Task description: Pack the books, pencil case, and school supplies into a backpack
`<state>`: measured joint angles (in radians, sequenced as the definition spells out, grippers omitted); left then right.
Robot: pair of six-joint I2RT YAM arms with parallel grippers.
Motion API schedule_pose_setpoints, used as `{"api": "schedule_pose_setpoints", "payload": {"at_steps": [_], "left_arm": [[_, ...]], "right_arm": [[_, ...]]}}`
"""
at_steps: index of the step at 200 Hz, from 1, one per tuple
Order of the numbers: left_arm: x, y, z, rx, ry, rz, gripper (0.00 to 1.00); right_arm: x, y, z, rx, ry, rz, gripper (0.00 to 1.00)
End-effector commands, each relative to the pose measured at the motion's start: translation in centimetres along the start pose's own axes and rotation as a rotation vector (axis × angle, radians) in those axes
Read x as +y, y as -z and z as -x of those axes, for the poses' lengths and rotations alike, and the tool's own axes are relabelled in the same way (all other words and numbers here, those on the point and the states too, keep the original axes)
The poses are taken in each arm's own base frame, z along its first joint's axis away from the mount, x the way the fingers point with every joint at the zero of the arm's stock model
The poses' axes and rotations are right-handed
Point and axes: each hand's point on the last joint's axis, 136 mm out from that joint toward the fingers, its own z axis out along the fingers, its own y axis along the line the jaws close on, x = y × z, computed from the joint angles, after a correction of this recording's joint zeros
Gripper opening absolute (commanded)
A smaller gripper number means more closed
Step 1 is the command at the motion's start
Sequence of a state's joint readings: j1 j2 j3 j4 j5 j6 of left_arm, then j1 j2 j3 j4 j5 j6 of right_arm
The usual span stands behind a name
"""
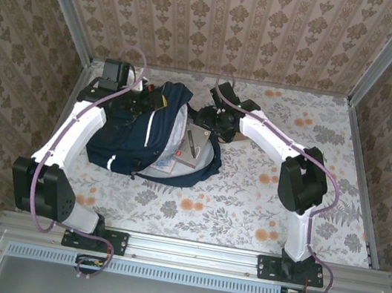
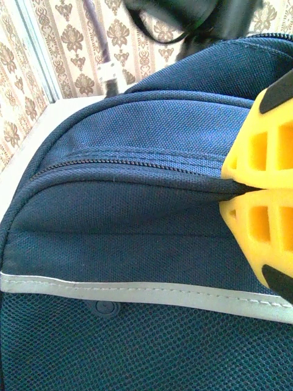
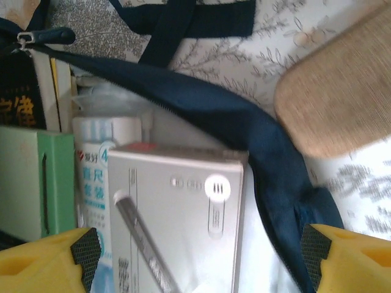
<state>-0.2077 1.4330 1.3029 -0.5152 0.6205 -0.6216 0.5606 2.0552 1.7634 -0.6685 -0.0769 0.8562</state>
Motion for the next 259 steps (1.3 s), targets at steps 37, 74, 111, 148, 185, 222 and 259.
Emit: {"api": "schedule_pose_setpoints", "payload": {"at_steps": [37,74,111,148,185,222,259], "left_arm": [[-3.9,2.9,2.0,-0.123,-0.124,-0.107,0.00],[-3.8,2.4,2.1,-0.119,-0.118,-0.115,0.00],[-3.4,2.4,1.9,-0.115,-0.122,-0.102,0.00],[-3.4,2.3,1.8,-0.111,-0.115,-0.100,0.00],[-3.3,2.5,2.1,-0.127,-0.114,-0.080,0.00],[-3.1,2.7,2.0,-0.133,-0.114,-0.063,0.00],[-2.9,2.7,2.0,-0.137,-0.111,-0.055,0.00]], "right_arm": [[3.4,-3.9,-2.1,0.108,0.053,0.105,0.82],[5.4,-3.1,-4.0,0.130,0.060,0.157,0.83],[3.6,-1.1,-2.3,0.081,0.052,0.129,0.83],[-1.4,0.8,1.0,-0.028,0.029,-0.014,0.85],[-8.4,0.2,3.7,-0.056,-0.101,-0.237,0.82],[-10.5,-1.4,3.6,-0.019,-0.165,-0.318,0.88],[-10.5,-3.5,3.4,-0.003,-0.216,-0.297,0.89]]}}
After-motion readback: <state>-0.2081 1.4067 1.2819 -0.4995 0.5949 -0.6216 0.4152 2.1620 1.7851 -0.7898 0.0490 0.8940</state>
